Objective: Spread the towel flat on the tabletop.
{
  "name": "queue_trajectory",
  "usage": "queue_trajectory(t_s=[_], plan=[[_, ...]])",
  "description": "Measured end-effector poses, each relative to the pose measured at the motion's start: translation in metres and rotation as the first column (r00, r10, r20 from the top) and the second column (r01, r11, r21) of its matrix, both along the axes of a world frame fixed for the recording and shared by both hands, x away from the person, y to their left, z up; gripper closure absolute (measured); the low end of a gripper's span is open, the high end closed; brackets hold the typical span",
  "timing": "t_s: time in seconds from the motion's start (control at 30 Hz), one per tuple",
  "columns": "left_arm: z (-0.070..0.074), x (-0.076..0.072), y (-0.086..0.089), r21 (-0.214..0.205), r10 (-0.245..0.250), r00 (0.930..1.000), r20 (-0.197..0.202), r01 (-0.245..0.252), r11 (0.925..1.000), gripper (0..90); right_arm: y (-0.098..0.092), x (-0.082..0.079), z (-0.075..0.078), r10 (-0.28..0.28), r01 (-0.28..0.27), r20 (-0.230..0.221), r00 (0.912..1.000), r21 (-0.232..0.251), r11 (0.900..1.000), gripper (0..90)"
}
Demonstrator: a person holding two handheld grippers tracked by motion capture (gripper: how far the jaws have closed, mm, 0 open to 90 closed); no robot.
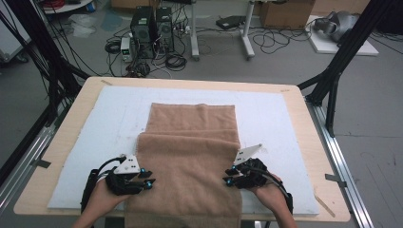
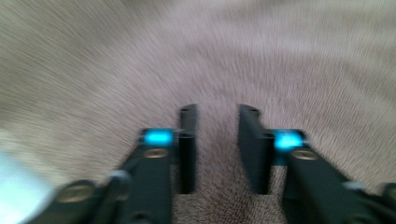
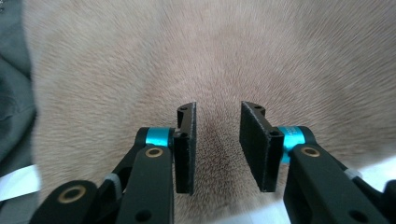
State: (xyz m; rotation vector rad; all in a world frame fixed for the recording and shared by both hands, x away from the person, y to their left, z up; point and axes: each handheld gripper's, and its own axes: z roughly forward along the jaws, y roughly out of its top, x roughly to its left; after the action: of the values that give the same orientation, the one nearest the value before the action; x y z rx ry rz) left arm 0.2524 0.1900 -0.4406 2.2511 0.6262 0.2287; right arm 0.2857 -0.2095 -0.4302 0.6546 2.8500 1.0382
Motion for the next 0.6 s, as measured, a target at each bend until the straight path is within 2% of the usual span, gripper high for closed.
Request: queue_trajectory(t_s=[0.03,0.1,0.13,0.2,0.27,0.3,0.33,0.37,0.4,0.47,0.5,0.6], plan=[[-0.001,-0.002,0.001,-0.020,-0.001,1.0000,0.009,0.002,0.9998,76.5,0.000,0.000,-0.004,0.000,-0.001,0.012,0.9999,0.012,0.9999,73.4],[-0.002,-0.004,0.003,-0.031,-0.002,1.0000,0.008,0.002,0.9995,84.8,-0.002,0.000,-0.005,-0.006,0.006,0.007,1.0000,0.035,0.9994,82.7],[-0.002,-0.005,0.003,-0.028,-0.005,0.9999,0.013,0.005,0.9996,85.9,-0.002,-0.001,-0.006,0.000,-0.001,0.009,1.0000,0.037,0.9993,85.4],[-0.001,-0.008,0.005,-0.025,-0.012,0.9998,0.014,0.012,0.9996,86.8,0.000,-0.004,-0.004,0.017,-0.018,0.024,0.9996,0.023,0.9996,87.1],[0.002,-0.016,0.008,-0.035,-0.028,0.9996,0.010,0.028,0.9990,87.1,0.001,-0.007,-0.002,0.051,-0.051,0.000,0.9987,0.013,0.9986,87.7],[0.005,-0.022,0.010,-0.046,-0.041,0.9991,0.013,0.042,0.9980,87.1,0.002,-0.011,-0.001,0.075,-0.075,-0.016,0.9970,0.022,0.9969,87.7],[0.009,-0.029,0.013,-0.073,-0.050,0.9987,0.010,0.051,0.9961,87.1,0.002,-0.018,0.004,0.109,-0.108,-0.015,0.9940,0.037,0.9934,87.5],[0.014,-0.036,0.016,-0.096,-0.069,0.9976,0.013,0.070,0.9930,86.9,0.002,-0.026,0.010,0.135,-0.135,0.011,0.9908,0.054,0.9894,86.5],[0.017,-0.042,0.018,-0.113,-0.077,0.9967,0.025,0.079,0.9904,85.9,0.001,-0.034,0.016,0.137,-0.139,0.033,0.9900,0.069,0.9878,84.0],[0.022,-0.043,0.019,-0.107,-0.060,0.9976,0.034,0.064,0.9922,73.7,-0.003,-0.040,0.025,0.121,-0.125,0.059,0.9909,0.070,0.9896,76.8],[0.023,-0.040,0.018,-0.096,-0.053,0.9979,0.036,0.057,0.9938,69.3,-0.004,-0.039,0.026,0.107,-0.111,0.071,0.9917,0.049,0.9927,74.3],[0.020,-0.025,0.014,-0.083,-0.015,0.9993,0.036,0.018,0.9964,60.7,-0.002,-0.025,0.021,0.064,-0.065,0.058,0.9962,0.013,0.9978,70.7]])
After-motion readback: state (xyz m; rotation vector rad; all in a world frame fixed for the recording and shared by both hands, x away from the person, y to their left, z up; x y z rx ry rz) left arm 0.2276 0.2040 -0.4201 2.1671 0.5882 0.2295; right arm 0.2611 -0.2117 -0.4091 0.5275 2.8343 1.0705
